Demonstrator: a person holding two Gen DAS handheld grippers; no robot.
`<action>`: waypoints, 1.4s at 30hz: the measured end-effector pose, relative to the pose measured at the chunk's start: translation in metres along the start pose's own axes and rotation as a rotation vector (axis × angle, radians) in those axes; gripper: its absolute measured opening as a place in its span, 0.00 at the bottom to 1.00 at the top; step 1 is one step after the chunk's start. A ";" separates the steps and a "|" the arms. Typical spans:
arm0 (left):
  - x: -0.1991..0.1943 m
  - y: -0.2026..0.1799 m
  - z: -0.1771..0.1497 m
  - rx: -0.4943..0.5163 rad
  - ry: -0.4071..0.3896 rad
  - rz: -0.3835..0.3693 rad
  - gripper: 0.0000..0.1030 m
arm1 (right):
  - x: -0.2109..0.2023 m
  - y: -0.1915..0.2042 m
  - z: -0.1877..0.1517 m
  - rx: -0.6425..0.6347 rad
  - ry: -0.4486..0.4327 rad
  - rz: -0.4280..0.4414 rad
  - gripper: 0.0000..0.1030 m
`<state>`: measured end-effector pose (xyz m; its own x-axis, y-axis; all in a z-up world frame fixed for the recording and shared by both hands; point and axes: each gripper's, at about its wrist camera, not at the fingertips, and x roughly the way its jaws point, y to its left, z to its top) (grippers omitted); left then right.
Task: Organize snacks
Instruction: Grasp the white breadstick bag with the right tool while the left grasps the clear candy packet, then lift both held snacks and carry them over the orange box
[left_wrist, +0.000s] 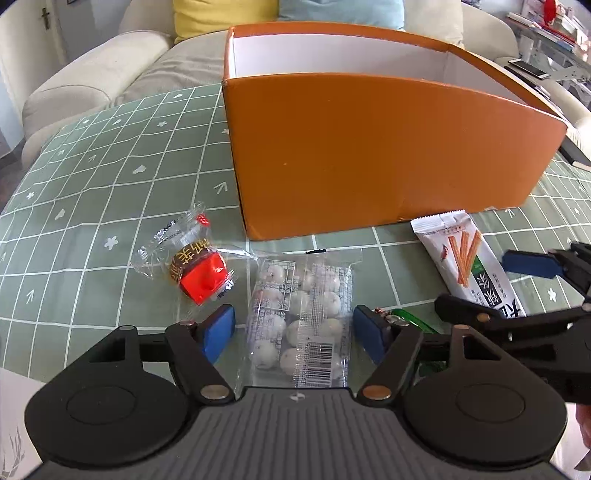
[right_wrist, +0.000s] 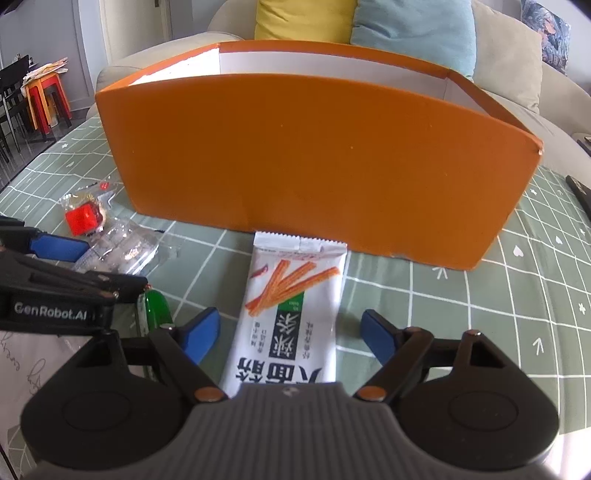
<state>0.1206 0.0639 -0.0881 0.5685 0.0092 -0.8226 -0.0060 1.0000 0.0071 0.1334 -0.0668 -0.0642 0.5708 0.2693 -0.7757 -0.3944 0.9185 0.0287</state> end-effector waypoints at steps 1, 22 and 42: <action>-0.001 -0.001 0.000 0.006 -0.005 -0.004 0.71 | 0.000 0.000 0.000 -0.004 -0.005 0.002 0.73; -0.015 -0.011 -0.009 -0.060 -0.037 -0.005 0.57 | -0.014 -0.002 -0.002 0.006 -0.009 -0.008 0.46; -0.072 -0.026 0.008 -0.038 -0.124 0.003 0.57 | -0.073 -0.004 0.006 -0.042 -0.111 -0.032 0.45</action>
<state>0.0862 0.0369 -0.0247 0.6661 0.0144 -0.7457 -0.0374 0.9992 -0.0141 0.0974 -0.0887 -0.0039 0.6589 0.2730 -0.7009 -0.4033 0.9148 -0.0228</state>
